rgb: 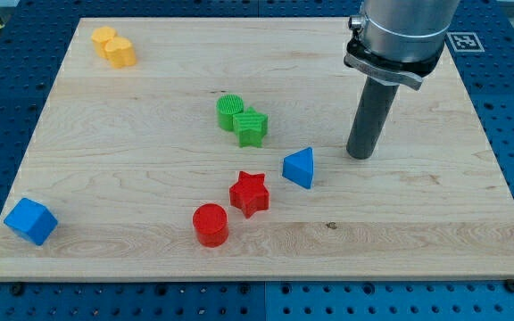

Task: Slide the blue triangle closer to the red star

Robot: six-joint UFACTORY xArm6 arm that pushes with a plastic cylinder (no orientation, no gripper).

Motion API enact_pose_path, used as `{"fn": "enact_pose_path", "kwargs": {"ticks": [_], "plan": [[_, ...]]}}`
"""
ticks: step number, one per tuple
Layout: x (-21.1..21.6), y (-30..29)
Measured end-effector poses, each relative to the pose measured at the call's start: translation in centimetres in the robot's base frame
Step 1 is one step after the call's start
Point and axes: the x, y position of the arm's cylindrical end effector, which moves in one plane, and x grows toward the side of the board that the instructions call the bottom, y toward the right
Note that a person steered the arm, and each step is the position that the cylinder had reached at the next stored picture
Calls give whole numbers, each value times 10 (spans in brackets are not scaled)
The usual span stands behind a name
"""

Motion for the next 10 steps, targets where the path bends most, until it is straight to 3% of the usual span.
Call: {"fn": "enact_pose_path", "kwargs": {"ticks": [3,5,8,10], "plan": [[7,-45],[13,-24],[21,-80],[33,-80]]}}
